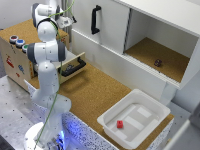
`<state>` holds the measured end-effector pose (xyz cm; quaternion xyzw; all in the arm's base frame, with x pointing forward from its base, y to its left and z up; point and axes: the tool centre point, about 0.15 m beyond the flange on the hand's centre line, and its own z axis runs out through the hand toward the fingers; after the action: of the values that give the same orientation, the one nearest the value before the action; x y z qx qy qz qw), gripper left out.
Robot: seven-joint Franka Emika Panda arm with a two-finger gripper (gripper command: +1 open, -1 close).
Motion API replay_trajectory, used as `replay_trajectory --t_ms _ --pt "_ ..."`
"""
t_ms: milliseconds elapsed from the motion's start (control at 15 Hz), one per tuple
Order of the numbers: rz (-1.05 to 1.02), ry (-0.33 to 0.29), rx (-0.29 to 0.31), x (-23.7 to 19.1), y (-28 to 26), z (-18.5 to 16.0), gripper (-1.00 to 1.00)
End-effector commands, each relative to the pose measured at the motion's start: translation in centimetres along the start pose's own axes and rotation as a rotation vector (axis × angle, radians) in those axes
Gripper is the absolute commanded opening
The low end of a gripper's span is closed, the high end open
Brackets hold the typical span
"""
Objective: Pick up the yellow block
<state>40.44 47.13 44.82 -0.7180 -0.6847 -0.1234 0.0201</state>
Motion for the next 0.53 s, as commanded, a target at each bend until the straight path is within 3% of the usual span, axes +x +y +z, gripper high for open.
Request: replay_trajectory --t_ms 0,67,200,467 --pt "-0.083 -0.185 0.123 2.58 3.18 1.47 1.0" --pt "-0.077 -0.184 0.114 2.37 3.42 1.61 -1.0" --pt "-0.082 -0.152 0.127 2.17 3.4 1.15 -1.0" --pt "-0.078 -0.16 0.124 1.89 2.95 1.55 -1.0"
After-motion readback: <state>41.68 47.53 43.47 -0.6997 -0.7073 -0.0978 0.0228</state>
